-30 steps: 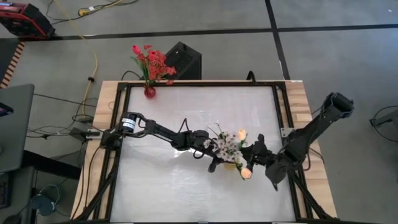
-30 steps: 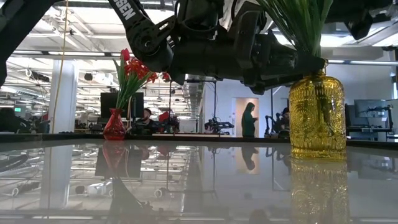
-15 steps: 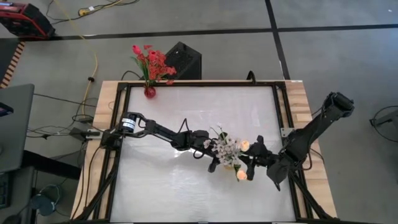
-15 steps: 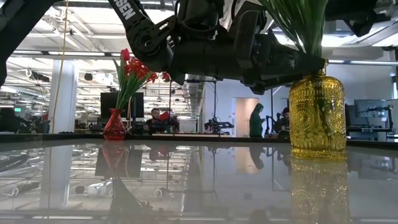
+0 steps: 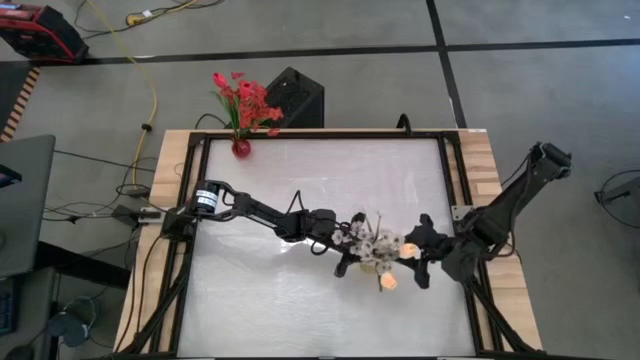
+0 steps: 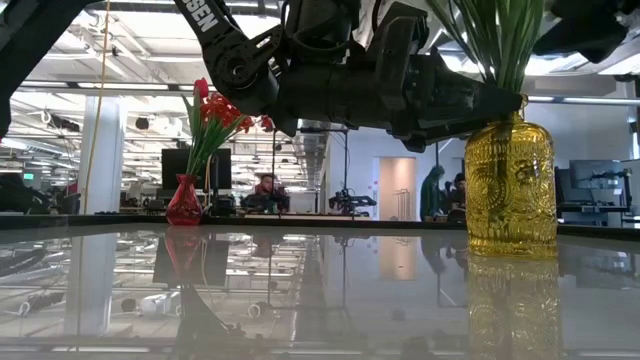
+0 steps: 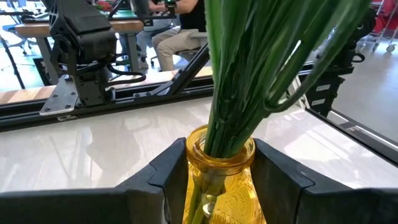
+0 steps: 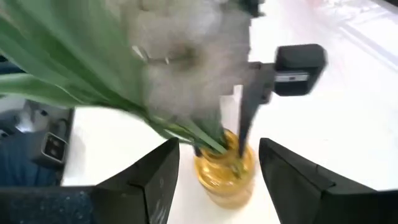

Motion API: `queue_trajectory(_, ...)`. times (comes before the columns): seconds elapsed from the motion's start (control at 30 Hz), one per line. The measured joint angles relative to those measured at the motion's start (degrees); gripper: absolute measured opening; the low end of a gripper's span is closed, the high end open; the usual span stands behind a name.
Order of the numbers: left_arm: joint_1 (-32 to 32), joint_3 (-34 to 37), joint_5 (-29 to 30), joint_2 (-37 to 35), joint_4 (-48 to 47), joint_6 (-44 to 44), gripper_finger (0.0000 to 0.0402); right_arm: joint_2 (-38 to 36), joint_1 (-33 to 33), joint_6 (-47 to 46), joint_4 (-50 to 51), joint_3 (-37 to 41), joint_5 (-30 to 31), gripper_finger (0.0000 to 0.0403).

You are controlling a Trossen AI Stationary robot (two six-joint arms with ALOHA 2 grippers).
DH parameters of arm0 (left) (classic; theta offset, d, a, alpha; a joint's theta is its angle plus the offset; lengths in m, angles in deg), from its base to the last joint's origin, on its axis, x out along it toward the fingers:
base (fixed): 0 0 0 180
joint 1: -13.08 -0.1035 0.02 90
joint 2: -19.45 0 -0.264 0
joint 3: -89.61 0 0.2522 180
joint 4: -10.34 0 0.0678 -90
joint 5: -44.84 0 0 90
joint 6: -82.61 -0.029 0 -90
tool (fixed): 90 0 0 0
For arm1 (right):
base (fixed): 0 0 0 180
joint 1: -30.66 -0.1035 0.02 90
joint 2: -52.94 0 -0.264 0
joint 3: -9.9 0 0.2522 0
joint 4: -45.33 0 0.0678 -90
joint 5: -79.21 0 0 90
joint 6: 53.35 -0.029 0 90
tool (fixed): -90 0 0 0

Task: Sort flowers into vase by color
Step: Return to Home Position

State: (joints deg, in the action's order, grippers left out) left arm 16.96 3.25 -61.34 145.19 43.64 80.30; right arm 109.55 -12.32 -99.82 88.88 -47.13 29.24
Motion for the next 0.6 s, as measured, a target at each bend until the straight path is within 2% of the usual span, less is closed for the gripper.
queue_trajectory(0.1,0.0,0.0,0.0,0.0,0.0,0.0,0.0140,-1.4,0.0,0.1,2.8,-0.4,-2.1,0.0244)
queue_trajectory(0.33,0.0,0.0,0.0,0.0,0.0,-0.4,0.0141,-1.9,0.1,-0.1,7.9,-6.0,-11.5,0.0237)
queue_trajectory(0.6,0.0,0.1,0.1,-0.3,-0.9,-0.9,0.0188,-2.0,0.1,-0.2,12.0,-10.9,-13.0,0.0228)
